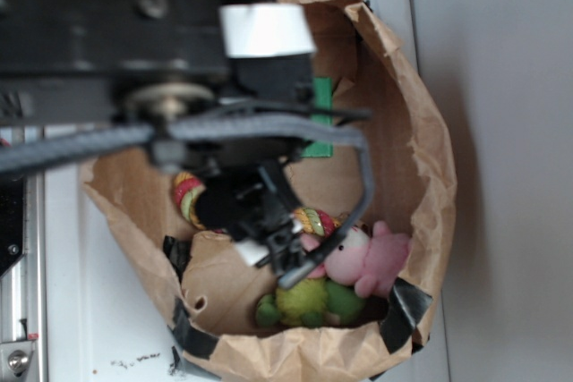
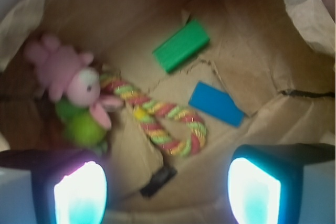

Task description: Grab the green block.

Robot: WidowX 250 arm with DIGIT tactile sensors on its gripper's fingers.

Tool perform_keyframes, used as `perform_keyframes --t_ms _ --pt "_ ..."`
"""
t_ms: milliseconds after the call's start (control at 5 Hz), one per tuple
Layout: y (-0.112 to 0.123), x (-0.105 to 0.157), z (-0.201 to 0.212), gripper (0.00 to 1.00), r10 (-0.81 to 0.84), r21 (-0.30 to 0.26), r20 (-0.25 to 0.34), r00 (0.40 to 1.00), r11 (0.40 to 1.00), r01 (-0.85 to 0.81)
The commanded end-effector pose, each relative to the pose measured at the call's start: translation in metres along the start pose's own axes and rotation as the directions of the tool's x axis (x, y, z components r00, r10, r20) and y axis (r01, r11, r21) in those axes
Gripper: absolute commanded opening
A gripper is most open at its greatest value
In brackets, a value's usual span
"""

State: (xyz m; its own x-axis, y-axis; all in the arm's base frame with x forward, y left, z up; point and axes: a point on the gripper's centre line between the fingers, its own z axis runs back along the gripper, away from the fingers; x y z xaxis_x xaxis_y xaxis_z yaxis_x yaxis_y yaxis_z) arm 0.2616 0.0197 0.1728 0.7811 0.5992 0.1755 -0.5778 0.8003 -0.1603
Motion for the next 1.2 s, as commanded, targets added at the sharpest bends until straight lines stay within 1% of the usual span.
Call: perform_keyframes --t_ms 0,200,400,600,800,1000 --pt "0.018 0.032 -0.002 1.00 0.183 -0.023 0.100 0.978 0.983 -0.181" --pt "0.020 0.039 -0.012 1.00 0.240 -0.017 0.116 0.964 0.971 -0.240" --pt "0.027 0.026 -0.021 1.00 0.230 -0.017 0.090 0.969 0.973 -0.230" --pt "0.037 0.009 -0.027 1.00 0.257 -0.010 0.097 0.962 0.966 -0.257" --pt "0.044 0.003 -0.035 1.00 0.291 0.010 0.122 0.949 0.956 -0.295" --pt "0.043 0.006 -0.033 1.00 0.278 0.032 0.128 0.952 0.958 -0.284"
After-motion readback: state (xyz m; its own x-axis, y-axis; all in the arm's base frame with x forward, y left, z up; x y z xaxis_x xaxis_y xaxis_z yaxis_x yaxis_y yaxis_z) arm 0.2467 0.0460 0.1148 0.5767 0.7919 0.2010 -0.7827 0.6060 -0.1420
